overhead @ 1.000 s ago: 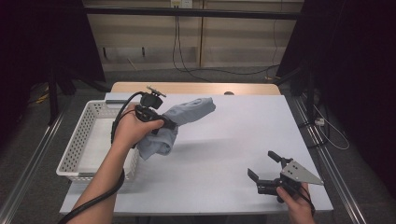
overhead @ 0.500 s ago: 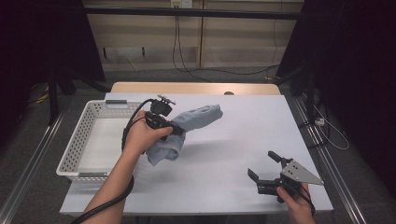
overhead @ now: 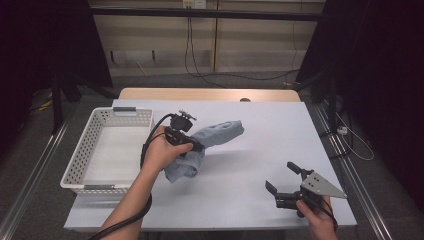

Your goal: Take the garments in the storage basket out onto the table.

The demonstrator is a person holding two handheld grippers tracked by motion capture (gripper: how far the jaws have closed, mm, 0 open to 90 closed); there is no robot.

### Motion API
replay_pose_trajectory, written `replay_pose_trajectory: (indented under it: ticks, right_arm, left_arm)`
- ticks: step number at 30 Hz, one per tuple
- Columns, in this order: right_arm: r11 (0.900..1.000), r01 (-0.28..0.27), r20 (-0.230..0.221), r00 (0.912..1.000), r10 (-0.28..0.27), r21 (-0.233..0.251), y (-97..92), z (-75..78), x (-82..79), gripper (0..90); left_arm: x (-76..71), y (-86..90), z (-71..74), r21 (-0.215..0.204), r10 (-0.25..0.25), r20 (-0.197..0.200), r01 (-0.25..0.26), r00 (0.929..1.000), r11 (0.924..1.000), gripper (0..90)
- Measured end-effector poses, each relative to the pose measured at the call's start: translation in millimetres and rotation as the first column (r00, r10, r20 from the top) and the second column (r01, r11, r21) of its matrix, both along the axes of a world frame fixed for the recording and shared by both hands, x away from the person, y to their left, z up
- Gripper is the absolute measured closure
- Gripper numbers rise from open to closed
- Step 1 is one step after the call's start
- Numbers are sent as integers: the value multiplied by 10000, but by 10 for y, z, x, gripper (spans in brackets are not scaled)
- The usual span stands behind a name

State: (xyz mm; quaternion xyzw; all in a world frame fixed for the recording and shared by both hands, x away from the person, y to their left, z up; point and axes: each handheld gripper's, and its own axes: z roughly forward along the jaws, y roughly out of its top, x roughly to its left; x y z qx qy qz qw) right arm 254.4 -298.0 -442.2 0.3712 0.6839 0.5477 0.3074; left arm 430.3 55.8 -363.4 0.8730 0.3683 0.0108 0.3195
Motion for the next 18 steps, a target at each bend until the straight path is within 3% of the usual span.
replay_pose_trajectory:
  ticks: [18]
  right_arm:
    - [10000, -32, -17, 10000, 32, -4, 0, -1, -1, 20]
  left_arm:
    - [-50, -203, -262, 162, -241, -153, 244, 9996, 9996, 527]
